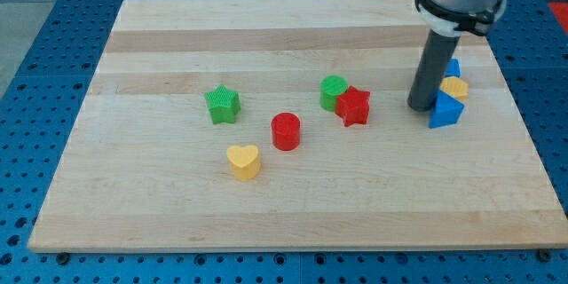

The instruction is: Point your arm at red star

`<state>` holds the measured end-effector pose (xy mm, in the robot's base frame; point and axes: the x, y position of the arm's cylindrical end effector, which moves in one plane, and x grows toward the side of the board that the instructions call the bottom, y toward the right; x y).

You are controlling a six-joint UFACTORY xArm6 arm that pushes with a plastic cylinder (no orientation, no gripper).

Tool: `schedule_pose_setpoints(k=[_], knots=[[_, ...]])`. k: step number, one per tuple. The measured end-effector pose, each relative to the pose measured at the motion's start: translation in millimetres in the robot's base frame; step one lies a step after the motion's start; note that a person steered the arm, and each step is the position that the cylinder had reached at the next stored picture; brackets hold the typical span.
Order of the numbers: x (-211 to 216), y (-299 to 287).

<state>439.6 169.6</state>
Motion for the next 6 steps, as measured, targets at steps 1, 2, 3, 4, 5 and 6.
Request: schedule_pose_setpoints(k=[1,2,3,4,5,6], knots=[[12.4,-10.1],[40.3,-42.7],[62.6,-82.4],[59.0,-119.8],[40.0,-135.2],[20.5,-135.4]])
